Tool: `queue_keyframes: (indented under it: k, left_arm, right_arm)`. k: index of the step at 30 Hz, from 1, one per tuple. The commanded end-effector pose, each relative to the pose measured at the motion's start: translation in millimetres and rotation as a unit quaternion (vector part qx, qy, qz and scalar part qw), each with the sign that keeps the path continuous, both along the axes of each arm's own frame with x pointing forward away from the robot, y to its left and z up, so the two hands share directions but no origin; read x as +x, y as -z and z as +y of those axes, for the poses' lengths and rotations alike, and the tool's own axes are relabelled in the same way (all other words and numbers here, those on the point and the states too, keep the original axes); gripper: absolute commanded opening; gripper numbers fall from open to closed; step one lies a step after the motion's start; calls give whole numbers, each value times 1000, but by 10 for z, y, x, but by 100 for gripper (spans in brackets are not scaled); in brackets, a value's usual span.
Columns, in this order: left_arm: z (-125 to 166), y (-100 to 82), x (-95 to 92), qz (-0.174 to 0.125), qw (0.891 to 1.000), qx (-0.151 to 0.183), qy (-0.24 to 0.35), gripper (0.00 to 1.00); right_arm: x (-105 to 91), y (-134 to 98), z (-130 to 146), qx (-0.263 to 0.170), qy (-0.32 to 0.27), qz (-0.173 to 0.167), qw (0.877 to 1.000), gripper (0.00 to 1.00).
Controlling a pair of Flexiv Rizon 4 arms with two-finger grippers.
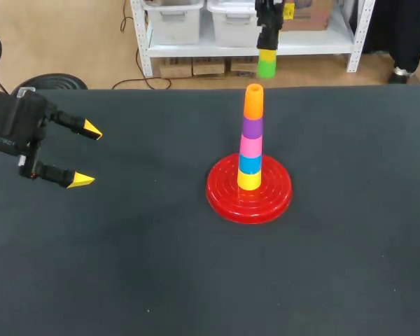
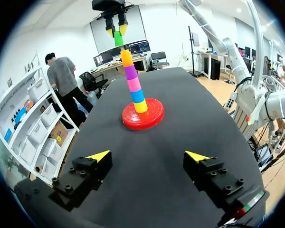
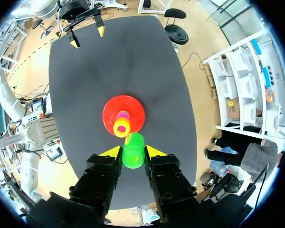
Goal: Pick up and stack the cylinders on the red base in this order: pink,purple,orange,green
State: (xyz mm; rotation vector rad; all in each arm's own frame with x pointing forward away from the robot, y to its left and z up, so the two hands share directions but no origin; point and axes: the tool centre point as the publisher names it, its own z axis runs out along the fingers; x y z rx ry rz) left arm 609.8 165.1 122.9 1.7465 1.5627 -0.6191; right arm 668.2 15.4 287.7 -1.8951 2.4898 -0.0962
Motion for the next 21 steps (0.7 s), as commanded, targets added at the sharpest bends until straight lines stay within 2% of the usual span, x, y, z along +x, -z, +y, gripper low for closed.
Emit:
queue_keyframes:
  k: [1,12,21]
  left_arm:
    - [7,11,-1,-1,1000,-1,1,100]
    - [7,11,-1,-1,1000,-1,1,100]
    - [7,11,-1,-1,1000,-1,1,100]
  right_arm:
    - [43,44,78,-6,-3,13,1000,0]
    - [-7,40,115,-3,-11,19,1000,0]
    - [-26,141,117,0,-12,42,999,0]
